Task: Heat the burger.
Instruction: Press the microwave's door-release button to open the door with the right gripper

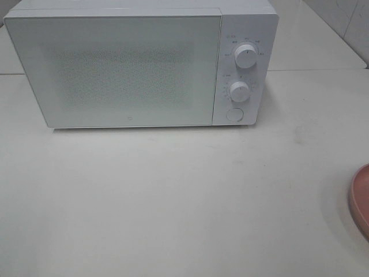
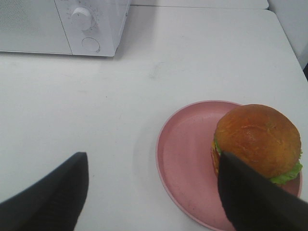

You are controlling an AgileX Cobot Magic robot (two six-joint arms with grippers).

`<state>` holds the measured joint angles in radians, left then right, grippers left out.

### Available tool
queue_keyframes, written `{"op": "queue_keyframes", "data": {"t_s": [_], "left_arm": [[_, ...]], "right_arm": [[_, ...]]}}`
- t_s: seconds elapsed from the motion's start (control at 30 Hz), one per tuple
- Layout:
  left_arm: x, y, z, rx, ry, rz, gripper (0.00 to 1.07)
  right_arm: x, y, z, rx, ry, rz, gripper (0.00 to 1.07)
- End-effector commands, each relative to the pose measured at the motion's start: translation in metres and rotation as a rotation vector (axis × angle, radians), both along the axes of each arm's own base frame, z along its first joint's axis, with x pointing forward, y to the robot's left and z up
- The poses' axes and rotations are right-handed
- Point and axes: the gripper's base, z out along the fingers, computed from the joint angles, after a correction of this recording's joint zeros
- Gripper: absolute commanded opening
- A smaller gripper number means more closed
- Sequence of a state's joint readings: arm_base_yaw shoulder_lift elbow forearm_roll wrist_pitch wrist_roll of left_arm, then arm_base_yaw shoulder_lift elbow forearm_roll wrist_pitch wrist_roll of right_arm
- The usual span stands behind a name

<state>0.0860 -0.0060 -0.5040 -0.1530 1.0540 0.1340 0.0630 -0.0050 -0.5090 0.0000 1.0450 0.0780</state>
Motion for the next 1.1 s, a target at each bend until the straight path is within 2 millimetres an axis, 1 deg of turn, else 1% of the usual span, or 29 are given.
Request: {"op": "queue_keyframes", "data": {"t_s": [0.03,0.17,0.2,0.23,0.27,0.3,0.37,0.4,0.47,0.53,0.63,0.7,0.73,0.9,0.93,0.97,1.0,1.07,1.1], "left_arm": [[-0.003,0.0,0.0,-0.003,-0.033,0.009,1.0],[-0.003,0.0,0.0,-0.003,-0.033,0.009,1.0],[-0.003,0.0,0.0,-0.003,-0.033,0.009,1.0],[-0.003,0.0,0.0,-0.003,-0.033,0.009,1.0],[-0.003,0.0,0.0,-0.003,-0.033,0.009,1.0],[-0.003,0.0,0.0,-0.003,-0.033,0.009,1.0],[-0.003,0.0,0.0,-0.003,-0.033,0.009,1.0],[-0.003,0.0,0.0,-0.003,-0.033,0.009,1.0],[-0.003,0.0,0.0,-0.003,-0.033,0.009,1.0],[-0.003,0.0,0.0,-0.003,-0.033,0.009,1.0],[-0.003,0.0,0.0,-0.003,-0.033,0.009,1.0],[-0.003,0.0,0.0,-0.003,-0.033,0.009,1.0],[-0.003,0.0,0.0,-0.003,-0.033,0.009,1.0],[-0.003,0.0,0.0,-0.003,-0.033,0.009,1.0],[-0.003,0.0,0.0,-0.003,-0.033,0.009,1.0],[-0.003,0.0,0.0,-0.003,-0.033,0.009,1.0],[-0.003,0.0,0.0,-0.003,-0.033,0.009,1.0],[-0.003,0.0,0.0,-0.003,-0.033,0.009,1.0],[-0.003,0.0,0.0,-0.003,-0.033,0.009,1.0]], "right_arm": [[-0.003,0.0,0.001,0.009,-0.037,0.005,0.73],[-0.002,0.0,0.009,0.009,-0.037,0.005,0.73],[0.001,0.001,0.013,0.008,-0.026,0.005,0.73],[0.001,0.001,0.013,0.008,-0.026,0.005,0.73],[0.006,0.001,0.015,0.007,-0.011,0.006,0.73],[0.006,0.001,0.015,0.007,-0.011,0.006,0.73],[0.015,0.002,0.017,0.005,0.013,0.006,0.73],[0.015,0.002,0.017,0.005,0.013,0.006,0.73],[0.023,0.002,0.018,0.004,0.026,0.005,0.73],[0.025,0.002,0.019,0.004,0.03,0.005,0.73],[0.036,0.003,0.021,0.004,0.034,0.005,0.73],[0.039,0.003,0.021,0.004,0.033,0.005,0.73],[0.044,0.003,0.021,0.004,0.041,0.005,0.73],[0.054,0.004,0.021,0.004,0.04,0.005,0.73],[0.059,0.004,0.022,0.005,0.03,0.004,0.73],[0.059,0.004,0.022,0.005,0.03,0.004,0.73],[0.064,0.005,0.02,0.005,0.024,0.004,0.73],[0.066,0.005,0.018,0.005,0.025,0.004,0.73],[0.071,0.005,0.014,0.005,0.024,0.004,0.73]]}}
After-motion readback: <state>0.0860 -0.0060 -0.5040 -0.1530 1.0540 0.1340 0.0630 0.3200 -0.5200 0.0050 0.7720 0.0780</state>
